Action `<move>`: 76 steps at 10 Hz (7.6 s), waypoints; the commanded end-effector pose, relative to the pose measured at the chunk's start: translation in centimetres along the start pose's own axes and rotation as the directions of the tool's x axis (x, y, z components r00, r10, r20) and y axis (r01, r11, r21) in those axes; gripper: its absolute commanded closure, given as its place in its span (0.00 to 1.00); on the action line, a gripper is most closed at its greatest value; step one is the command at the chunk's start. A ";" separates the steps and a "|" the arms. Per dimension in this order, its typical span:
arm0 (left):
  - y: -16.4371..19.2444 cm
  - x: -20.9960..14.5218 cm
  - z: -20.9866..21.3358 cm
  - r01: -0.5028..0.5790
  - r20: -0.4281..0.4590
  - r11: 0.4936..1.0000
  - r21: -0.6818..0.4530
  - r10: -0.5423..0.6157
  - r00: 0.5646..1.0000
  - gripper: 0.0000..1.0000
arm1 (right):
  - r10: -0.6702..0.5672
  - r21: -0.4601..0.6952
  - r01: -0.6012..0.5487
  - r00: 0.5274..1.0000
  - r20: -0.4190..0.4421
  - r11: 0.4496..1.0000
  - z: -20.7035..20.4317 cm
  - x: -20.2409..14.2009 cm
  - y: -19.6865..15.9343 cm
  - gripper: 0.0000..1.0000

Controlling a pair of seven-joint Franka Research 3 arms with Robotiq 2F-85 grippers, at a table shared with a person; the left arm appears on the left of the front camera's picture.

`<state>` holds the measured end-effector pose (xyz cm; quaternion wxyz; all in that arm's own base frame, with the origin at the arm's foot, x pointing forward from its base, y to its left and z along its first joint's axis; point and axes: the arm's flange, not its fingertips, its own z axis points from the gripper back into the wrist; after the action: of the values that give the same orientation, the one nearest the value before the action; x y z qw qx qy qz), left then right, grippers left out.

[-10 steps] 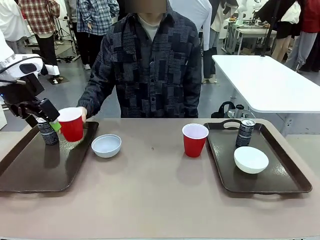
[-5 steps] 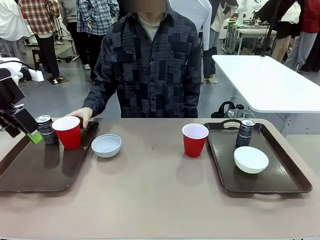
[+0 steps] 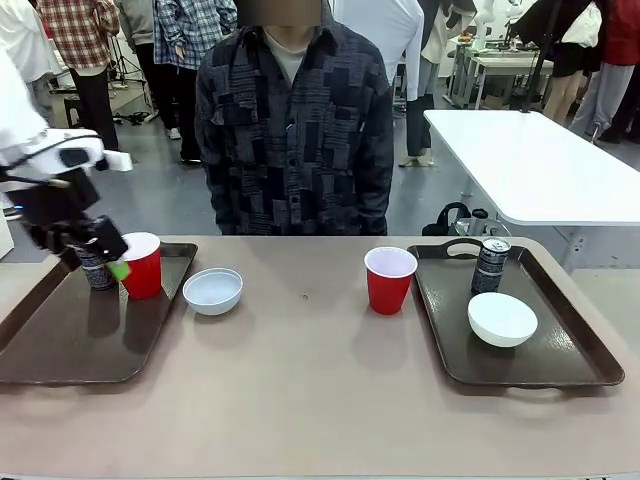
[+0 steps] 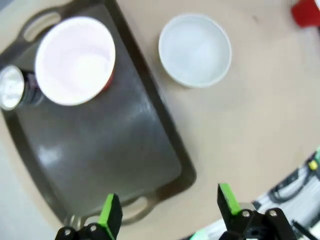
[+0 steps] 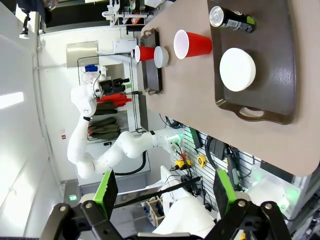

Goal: Prepare tableware on both trays.
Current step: Pick up a Picnic Bowl from the table and place it on a Handle tray.

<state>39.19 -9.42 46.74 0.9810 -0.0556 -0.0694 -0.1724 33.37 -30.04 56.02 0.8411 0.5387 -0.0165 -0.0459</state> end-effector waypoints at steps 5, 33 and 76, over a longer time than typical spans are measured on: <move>-4.6 9.8 -6.7 -0.190 -0.008 0.968 0.166 0.194 0.981 0.00 | 0.004 -0.016 -0.004 1.000 0.005 1.000 -0.4 -0.3 -0.3 0.00; -5.6 13.4 -15.4 -0.239 -0.050 0.958 0.156 0.249 0.967 0.79 | 0.004 -0.016 -0.004 1.000 0.005 1.000 -0.4 -0.3 -0.3 0.00; 8.7 -1.5 -3.6 -0.044 -0.068 0.995 0.092 0.051 0.996 0.20 | 0.004 -0.016 -0.004 1.000 0.005 1.000 -0.4 -0.3 -0.3 0.00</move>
<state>41.93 -1.32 40.62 0.9877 -0.0032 -0.0428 -0.1504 33.37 -30.03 55.95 0.8409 0.5390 -0.0162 -0.0465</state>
